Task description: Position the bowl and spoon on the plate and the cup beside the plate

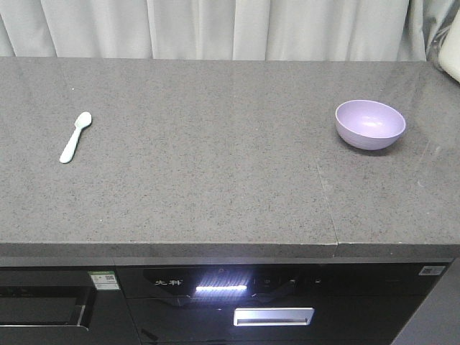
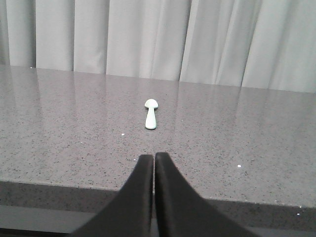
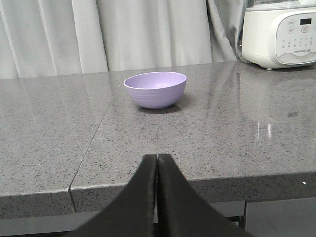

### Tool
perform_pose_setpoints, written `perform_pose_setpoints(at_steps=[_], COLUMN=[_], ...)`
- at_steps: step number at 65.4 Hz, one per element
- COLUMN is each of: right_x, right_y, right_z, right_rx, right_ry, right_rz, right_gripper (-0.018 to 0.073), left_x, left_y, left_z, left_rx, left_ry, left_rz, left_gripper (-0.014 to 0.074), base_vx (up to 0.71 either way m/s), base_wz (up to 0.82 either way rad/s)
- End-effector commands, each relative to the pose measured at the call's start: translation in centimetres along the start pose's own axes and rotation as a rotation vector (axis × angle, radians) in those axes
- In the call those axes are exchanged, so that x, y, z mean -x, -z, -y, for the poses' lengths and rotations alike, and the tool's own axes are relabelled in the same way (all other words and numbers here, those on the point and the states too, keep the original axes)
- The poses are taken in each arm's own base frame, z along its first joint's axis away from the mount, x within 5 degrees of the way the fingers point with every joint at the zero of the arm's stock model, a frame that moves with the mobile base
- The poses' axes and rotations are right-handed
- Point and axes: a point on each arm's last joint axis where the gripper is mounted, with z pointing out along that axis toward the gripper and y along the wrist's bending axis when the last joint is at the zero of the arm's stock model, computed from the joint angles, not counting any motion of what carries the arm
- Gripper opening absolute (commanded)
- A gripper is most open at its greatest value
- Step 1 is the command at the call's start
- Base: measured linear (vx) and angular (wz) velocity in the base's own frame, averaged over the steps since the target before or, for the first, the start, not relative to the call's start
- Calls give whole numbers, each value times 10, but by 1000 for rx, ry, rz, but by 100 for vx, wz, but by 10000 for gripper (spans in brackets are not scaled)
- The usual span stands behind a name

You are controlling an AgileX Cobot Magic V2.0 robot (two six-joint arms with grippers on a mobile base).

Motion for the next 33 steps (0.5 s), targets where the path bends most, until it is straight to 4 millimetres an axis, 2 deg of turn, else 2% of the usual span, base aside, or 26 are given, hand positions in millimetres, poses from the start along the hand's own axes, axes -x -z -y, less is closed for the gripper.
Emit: perform_pose_setpoints(at_steps=[1, 33], right_x=[2, 2], right_y=[0, 0], right_z=[-2, -2], right_rx=[18, 18], right_ry=[15, 15], right_rz=[69, 69], right_gripper=[-6, -6], left_x=[-3, -3], left_y=[-1, -1], left_z=[0, 0], left_rx=[-9, -9], left_ry=[8, 8], left_rz=[37, 37], left_gripper=[-6, -6], base_vx=[3, 3], base_wz=[0, 0])
